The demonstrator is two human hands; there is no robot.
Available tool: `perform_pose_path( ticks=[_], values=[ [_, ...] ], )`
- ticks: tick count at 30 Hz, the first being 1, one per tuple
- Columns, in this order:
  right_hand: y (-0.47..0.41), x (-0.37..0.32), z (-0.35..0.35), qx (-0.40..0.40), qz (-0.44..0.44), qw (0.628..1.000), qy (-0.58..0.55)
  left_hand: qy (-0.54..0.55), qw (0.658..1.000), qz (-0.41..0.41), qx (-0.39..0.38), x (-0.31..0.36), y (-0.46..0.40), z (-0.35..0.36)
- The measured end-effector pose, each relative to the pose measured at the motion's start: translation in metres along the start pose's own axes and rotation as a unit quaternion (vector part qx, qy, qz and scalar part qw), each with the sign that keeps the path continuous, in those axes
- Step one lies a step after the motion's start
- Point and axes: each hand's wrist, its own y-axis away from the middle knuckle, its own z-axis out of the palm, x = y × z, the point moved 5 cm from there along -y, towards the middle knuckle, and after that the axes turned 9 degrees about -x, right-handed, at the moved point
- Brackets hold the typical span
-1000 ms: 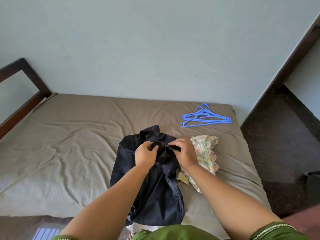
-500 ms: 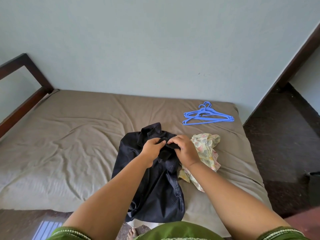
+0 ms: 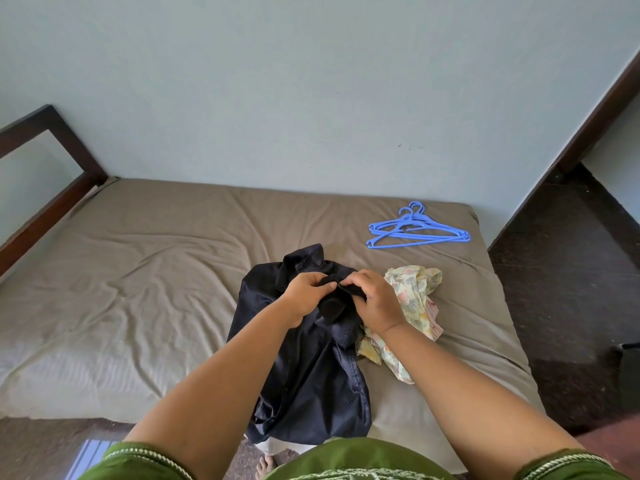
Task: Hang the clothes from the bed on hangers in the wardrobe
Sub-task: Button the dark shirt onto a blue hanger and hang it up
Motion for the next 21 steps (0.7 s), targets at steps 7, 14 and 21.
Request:
perform_pose_path(
  ticks=[7, 14, 21],
  values=[
    [0.001, -0.001, 0.002, -0.002, -0.003, 1.0, 0.01, 0.062, 0.997, -0.019, -0.029, 0.0, 0.004, 0.003],
    [0.006, -0.006, 0.009, 0.0, 0.018, 1.0, -0.002, -0.035, 0.999, -0.025, -0.023, 0.005, 0.002, 0.002],
    [-0.01, -0.004, 0.004, -0.009, 0.007, 0.999, -0.036, 0.072, 0.997, -0.025, -0.026, 0.003, 0.009, 0.0]
  ],
)
